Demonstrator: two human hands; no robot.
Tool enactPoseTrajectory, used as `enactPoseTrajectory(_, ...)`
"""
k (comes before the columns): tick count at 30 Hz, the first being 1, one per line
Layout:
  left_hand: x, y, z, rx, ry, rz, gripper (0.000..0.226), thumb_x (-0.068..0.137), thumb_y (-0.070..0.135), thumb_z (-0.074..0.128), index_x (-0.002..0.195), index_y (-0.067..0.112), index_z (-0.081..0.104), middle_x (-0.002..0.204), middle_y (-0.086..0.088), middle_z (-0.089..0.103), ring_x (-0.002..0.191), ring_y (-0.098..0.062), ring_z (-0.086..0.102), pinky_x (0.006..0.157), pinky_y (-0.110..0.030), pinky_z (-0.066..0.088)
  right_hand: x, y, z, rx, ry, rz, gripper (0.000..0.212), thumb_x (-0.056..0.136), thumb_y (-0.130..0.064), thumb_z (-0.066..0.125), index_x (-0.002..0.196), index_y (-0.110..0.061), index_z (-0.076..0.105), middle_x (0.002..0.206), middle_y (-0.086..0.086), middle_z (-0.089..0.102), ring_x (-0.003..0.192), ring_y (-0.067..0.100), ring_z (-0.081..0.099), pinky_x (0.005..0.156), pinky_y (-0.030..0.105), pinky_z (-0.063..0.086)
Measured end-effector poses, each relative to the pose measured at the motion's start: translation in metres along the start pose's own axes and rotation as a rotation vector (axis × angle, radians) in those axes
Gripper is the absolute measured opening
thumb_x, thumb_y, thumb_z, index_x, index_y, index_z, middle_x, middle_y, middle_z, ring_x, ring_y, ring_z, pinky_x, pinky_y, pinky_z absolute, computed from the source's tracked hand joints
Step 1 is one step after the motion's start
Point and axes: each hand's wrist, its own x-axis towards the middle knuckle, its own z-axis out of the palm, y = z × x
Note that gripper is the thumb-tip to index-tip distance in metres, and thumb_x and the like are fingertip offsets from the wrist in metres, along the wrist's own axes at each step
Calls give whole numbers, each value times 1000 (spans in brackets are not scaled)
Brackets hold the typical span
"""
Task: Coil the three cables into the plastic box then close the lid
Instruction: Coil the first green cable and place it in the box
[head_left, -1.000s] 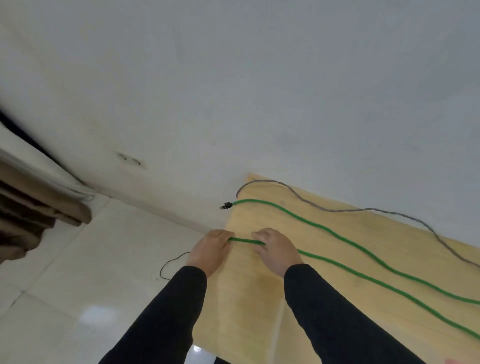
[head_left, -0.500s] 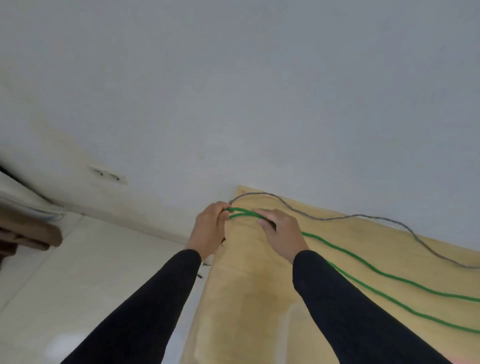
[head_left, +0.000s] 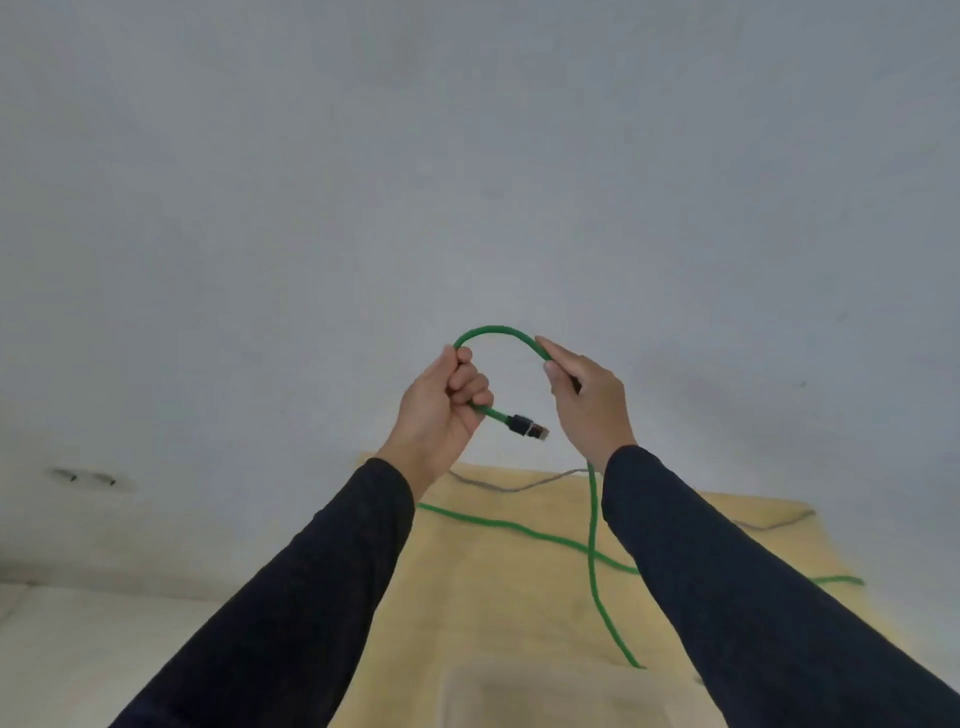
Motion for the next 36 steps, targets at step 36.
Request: enactPoseTrajectory(36, 7, -19, 202, 308, -239, 309, 52, 99, 46, 17, 118, 20, 58, 49, 9, 20, 42, -5, 20, 44, -18, 23, 31, -9, -159, 51, -147, -48, 26, 97, -26, 40, 115, -26, 59, 62, -6, 49, 49, 8, 42, 46, 20, 35)
